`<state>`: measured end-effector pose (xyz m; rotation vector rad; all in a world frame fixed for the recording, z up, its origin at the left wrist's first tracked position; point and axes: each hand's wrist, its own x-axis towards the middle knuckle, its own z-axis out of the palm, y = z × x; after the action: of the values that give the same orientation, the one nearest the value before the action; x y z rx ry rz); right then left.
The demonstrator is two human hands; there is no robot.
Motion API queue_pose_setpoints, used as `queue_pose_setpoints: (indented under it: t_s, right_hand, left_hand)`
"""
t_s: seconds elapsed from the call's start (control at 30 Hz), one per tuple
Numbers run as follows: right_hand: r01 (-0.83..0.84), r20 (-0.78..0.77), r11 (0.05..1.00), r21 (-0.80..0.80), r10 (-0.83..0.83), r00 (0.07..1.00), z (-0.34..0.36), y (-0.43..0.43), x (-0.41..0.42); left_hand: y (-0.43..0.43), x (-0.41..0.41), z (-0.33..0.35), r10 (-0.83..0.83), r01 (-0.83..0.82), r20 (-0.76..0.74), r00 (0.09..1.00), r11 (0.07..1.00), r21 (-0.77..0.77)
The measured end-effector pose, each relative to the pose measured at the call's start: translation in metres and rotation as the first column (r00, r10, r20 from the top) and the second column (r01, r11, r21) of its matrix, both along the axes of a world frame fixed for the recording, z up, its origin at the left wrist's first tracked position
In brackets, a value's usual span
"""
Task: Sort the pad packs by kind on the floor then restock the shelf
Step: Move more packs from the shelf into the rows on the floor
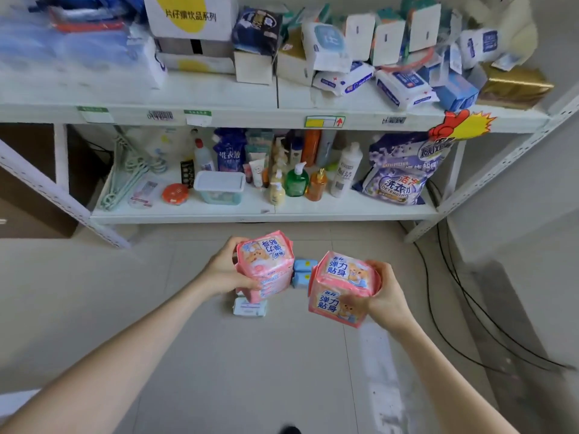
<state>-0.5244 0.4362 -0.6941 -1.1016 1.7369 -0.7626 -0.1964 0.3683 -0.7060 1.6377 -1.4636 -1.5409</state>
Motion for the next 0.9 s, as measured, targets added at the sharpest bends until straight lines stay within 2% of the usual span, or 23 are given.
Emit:
queue_pose_setpoints:
  t_s: [0.23,0.57,0.9]
  right_hand:
    - [-0.043,-0.009,0.994,0.104,0.044,0.999,-0.116,-0.018,-0.015]
    - [-0.142,0.011,0.983,0.115,0.142,0.99,-0.328,-0.04,-0.03]
    - [-0.159,0.051,0.984,0.077,0.156,0.986,-0.494,-0.053,-0.026]
  left_hand:
    - [-0.025,-0.023,-0.114,-0.038,0.032,0.073,0.997,0.996,0.079]
    - [-0.067,-0.04,-0.33,-0.1,0.087,0.131,0.986,0.991,0.102]
    - [-0.096,-0.037,-0.491,-0.204,0.203,0.104,0.973,0.979,0.019]
